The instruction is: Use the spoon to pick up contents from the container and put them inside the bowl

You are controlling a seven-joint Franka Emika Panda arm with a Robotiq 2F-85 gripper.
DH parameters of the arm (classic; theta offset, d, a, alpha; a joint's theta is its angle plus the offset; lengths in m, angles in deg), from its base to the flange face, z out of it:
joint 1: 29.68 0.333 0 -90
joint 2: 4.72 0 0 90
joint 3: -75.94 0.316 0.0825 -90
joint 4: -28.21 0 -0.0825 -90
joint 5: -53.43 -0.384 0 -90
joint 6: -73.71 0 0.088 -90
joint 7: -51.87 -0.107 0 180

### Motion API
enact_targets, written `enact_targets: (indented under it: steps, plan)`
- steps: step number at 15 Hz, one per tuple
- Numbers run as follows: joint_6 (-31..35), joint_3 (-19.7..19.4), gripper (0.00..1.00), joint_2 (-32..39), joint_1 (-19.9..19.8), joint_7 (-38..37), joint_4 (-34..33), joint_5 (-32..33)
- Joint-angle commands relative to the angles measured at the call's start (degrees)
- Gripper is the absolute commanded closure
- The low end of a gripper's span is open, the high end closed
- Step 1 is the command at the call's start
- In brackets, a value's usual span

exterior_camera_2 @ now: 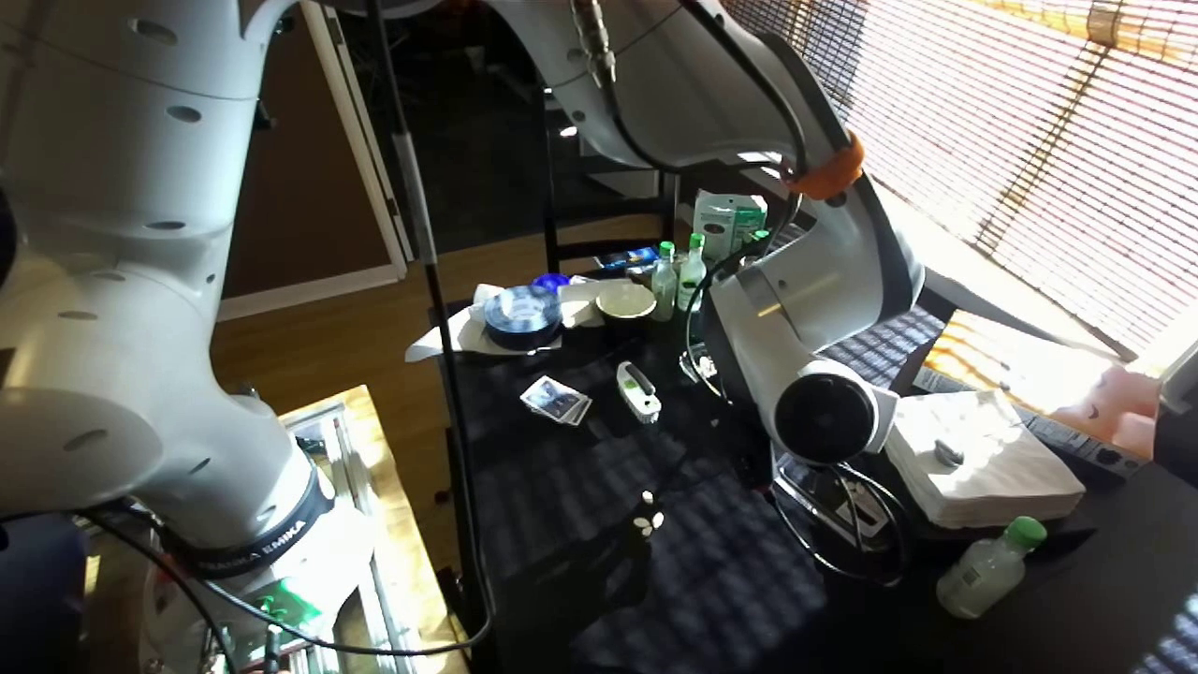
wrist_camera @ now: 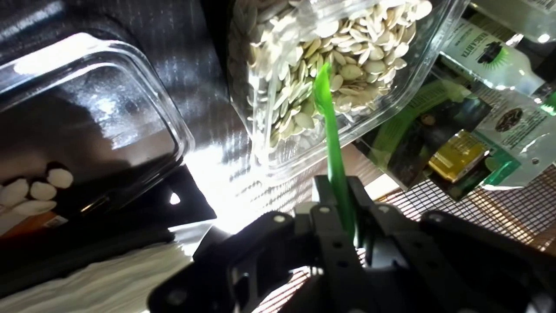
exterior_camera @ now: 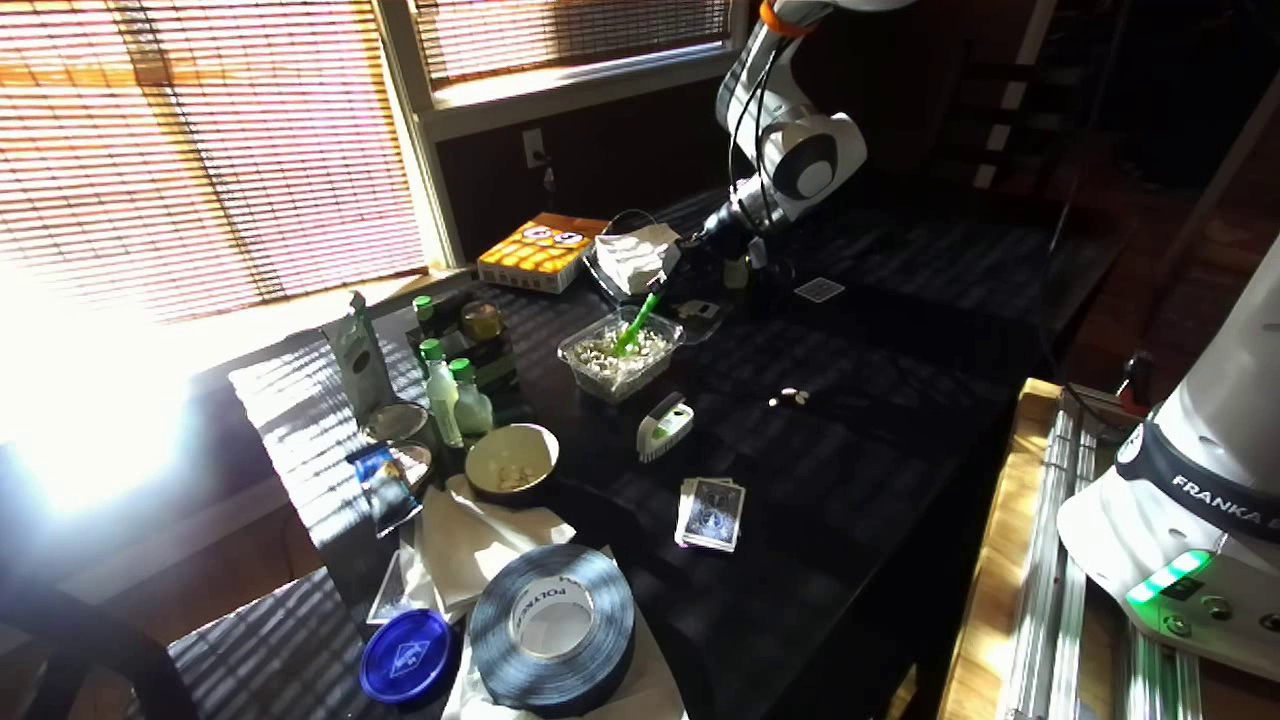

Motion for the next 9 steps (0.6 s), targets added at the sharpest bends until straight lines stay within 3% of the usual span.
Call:
enact_targets:
  steps: [1, 3, 9]
  plan:
    - [0.3, 0.51, 0.6, 1.92, -1.64, -2.5, -1.32, 0.62]
    - [0.5, 0.23, 0.54, 1.86, -2.31, -2.67, -1.16, 0.14]
    - [3.43, -0.88, 0.13, -2.04, -4.36, 4.29, 1.49, -6.34]
